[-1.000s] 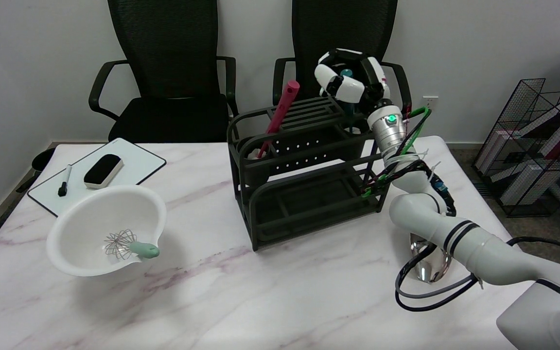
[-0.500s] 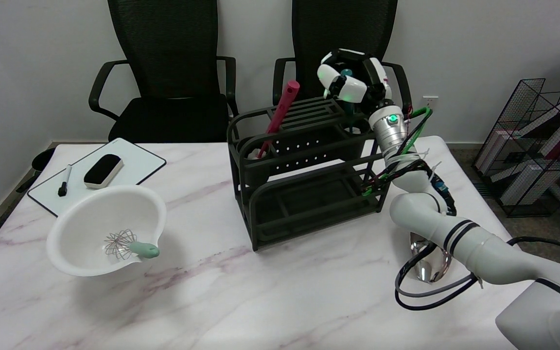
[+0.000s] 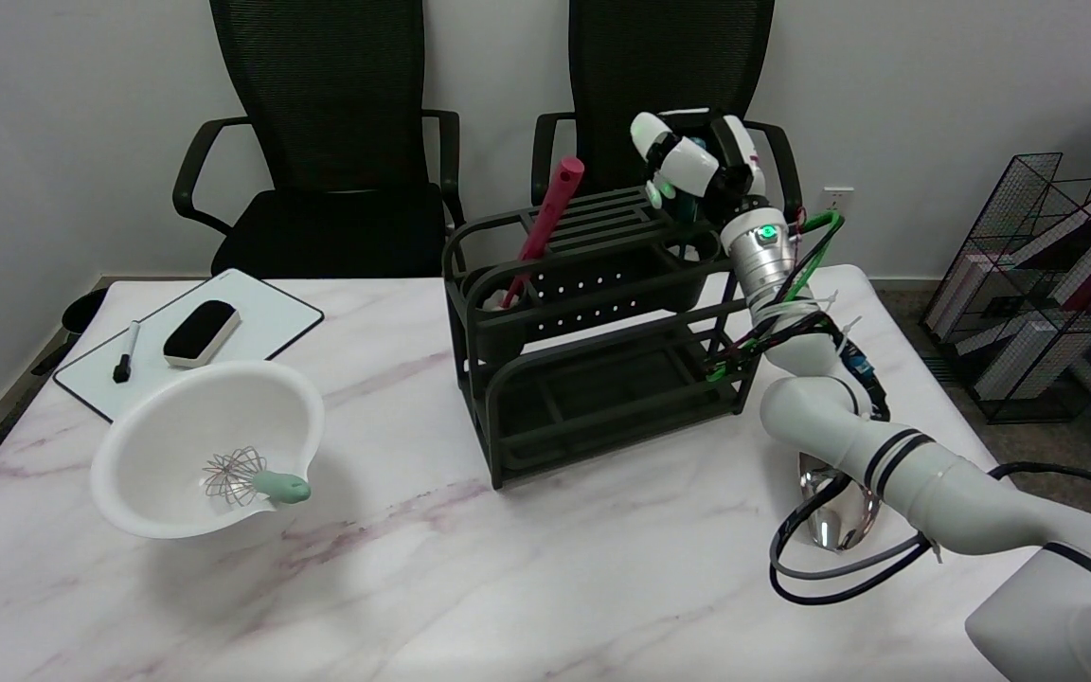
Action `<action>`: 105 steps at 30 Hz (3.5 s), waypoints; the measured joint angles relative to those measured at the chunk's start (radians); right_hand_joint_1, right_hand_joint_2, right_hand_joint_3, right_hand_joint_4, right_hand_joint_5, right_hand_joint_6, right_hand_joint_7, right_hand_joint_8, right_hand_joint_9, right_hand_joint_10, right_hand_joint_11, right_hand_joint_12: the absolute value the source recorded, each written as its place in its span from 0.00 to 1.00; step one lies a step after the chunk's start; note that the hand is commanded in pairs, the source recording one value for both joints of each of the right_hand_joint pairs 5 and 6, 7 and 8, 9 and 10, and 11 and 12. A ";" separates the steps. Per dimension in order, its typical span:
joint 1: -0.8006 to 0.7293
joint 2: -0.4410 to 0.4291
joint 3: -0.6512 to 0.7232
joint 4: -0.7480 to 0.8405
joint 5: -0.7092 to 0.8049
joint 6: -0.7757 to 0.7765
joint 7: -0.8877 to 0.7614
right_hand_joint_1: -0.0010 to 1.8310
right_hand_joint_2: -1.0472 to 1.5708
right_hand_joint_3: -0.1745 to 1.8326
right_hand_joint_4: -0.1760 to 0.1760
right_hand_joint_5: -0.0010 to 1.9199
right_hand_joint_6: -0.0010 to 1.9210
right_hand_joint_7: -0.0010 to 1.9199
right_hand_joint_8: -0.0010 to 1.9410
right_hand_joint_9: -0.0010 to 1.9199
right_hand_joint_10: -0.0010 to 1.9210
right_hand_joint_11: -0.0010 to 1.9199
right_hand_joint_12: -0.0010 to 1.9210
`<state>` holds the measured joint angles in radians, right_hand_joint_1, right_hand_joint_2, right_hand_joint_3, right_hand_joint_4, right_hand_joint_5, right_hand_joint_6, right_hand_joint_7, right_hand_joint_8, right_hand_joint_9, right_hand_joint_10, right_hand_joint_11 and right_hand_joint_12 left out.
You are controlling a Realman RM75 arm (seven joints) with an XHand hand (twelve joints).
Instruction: Pick up the blue sponge bottle brush.
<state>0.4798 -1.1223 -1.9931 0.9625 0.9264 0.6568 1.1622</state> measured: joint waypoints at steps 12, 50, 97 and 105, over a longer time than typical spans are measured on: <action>0.000 0.000 -0.004 -0.003 0.013 -0.001 0.000 0.47 0.72 0.53 0.50 0.97 0.97 0.96 0.95 0.94 0.94 0.88 0.88; 0.015 0.032 0.023 0.057 0.126 -0.093 0.061 0.49 1.00 0.46 0.50 1.00 1.00 1.00 0.99 1.00 1.00 1.00 1.00; 0.062 0.083 0.146 0.045 0.173 -0.360 0.173 0.51 1.00 0.39 0.50 1.00 1.00 1.00 0.99 1.00 1.00 1.00 1.00; 0.077 0.088 0.139 0.061 0.172 -0.404 0.172 0.53 1.00 0.39 0.50 1.00 1.00 1.00 0.99 1.00 1.00 1.00 1.00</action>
<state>0.5565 -1.0345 -1.8543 1.0231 1.0989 0.2529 1.3345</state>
